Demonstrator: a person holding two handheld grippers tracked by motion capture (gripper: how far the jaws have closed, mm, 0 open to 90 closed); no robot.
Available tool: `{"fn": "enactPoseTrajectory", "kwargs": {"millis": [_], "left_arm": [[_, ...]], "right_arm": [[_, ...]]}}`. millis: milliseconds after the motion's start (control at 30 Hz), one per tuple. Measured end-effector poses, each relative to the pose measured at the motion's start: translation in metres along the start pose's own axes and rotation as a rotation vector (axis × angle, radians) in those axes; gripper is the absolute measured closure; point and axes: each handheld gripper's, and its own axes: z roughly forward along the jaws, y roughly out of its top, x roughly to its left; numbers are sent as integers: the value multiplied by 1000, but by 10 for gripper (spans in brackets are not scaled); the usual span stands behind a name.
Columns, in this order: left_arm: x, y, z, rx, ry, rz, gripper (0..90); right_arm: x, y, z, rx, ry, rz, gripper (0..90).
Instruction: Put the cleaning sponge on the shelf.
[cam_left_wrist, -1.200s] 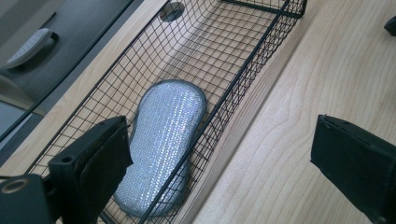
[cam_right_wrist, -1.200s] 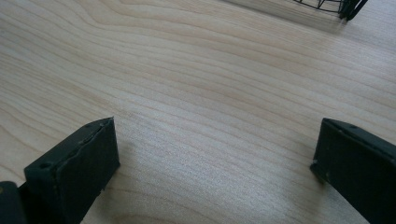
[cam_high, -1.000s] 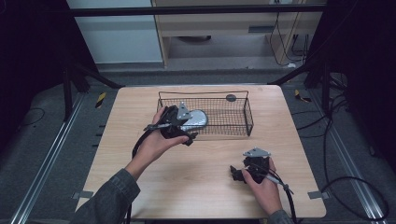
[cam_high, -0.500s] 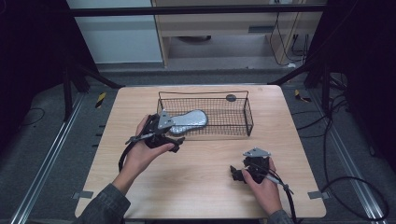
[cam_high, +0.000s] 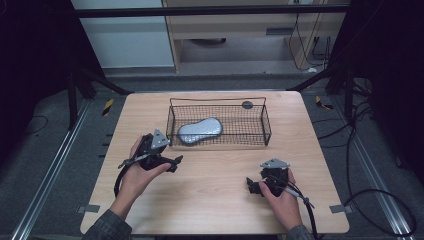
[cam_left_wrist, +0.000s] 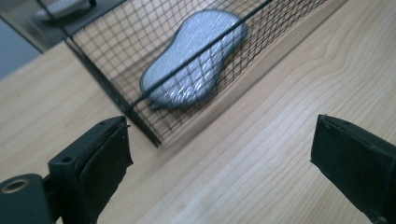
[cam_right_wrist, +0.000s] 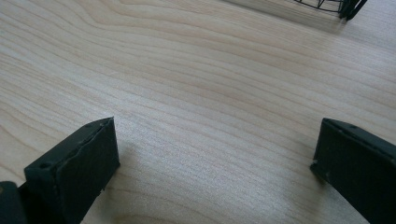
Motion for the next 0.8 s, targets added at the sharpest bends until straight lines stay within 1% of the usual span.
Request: {"fn": "enactPoseTrajectory", "kwargs": {"millis": [33, 67, 100, 133, 167, 200, 233, 267, 300, 333, 367, 400, 433, 533, 733, 800], "left_arm": [[5, -10, 3, 4, 3, -39, 43], [7, -15, 4, 9, 3, -57, 43], [9, -21, 5, 18, 3, -68, 44], [9, -21, 5, 18, 3, -68, 43], [11, -26, 7, 31, 5, -77, 43], [17, -37, 11, 54, -2, -108, 43], [17, -37, 11, 54, -2, -108, 43], [20, -42, 13, 64, 0, -121, 44], [24, -47, 14, 72, 10, -132, 44], [30, -55, 17, 86, 21, -157, 44], [30, -55, 17, 86, 21, -157, 44], [37, -63, 20, 104, 34, -179, 44], [37, -63, 20, 104, 34, -179, 44], [45, -74, 25, 126, 50, -208, 45], [50, -79, 30, 132, 67, -222, 42], [53, -84, 36, 144, 67, -234, 41]], "right_arm": [[0, 0, 0, 0, 1, 2, 4], [0, 0, 0, 0, 0, 0, 4], [0, 0, 0, 0, 0, 0, 4], [0, 0, 0, 0, 0, 1, 4], [0, 0, 0, 0, 0, 1, 4], [0, 0, 0, 0, 0, 0, 4], [0, 0, 0, 0, 0, 0, 4], [0, 0, 0, 1, 0, 1, 4], [0, 0, 0, 1, 0, 1, 4], [0, 0, 0, 0, 0, 0, 4], [0, 0, 0, 0, 0, 1, 4], [0, 0, 0, 0, 0, 1, 4], [0, 0, 0, 0, 1, 1, 4], [0, 0, 0, -1, 1, 0, 4], [0, 0, 0, 0, 3, -1, 4], [0, 0, 0, 0, 4, 0, 4]]}}
